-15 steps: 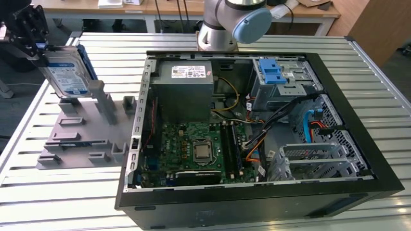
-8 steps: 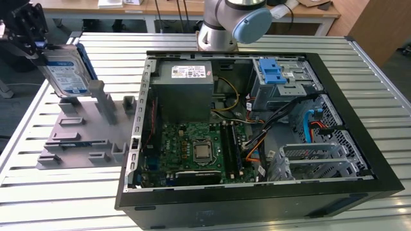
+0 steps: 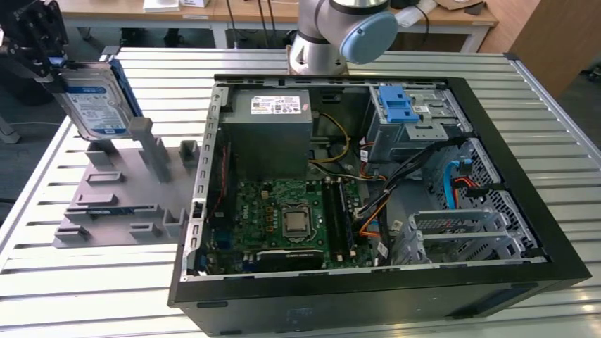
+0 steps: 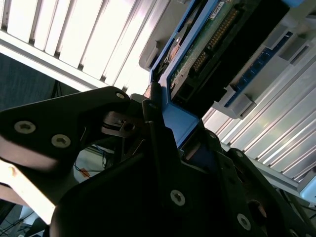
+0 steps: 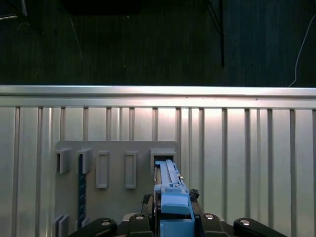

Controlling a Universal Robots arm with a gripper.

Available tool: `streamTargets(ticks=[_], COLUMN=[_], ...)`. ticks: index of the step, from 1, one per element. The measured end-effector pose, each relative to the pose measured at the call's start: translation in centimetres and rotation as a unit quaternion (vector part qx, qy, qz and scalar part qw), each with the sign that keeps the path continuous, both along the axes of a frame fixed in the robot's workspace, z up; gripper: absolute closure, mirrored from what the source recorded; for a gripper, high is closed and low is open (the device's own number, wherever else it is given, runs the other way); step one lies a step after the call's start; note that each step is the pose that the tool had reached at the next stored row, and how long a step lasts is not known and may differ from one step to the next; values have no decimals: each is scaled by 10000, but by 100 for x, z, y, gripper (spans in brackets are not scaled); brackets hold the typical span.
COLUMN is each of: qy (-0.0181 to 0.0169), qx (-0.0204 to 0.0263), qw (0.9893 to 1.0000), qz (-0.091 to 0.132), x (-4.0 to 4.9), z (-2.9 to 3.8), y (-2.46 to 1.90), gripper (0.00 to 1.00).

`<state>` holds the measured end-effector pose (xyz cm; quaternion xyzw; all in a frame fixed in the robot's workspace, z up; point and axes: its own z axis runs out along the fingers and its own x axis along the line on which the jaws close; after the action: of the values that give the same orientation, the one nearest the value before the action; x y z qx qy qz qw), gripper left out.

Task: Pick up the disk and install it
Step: 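Pick up the disk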

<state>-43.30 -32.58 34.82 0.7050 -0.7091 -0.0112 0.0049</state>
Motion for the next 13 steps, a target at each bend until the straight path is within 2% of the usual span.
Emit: streamTargets(ticks=[13], qy=[-3], qx=[0], qw=[10000], qz=[0], x=[0], z=[86], y=[0], gripper=[64])
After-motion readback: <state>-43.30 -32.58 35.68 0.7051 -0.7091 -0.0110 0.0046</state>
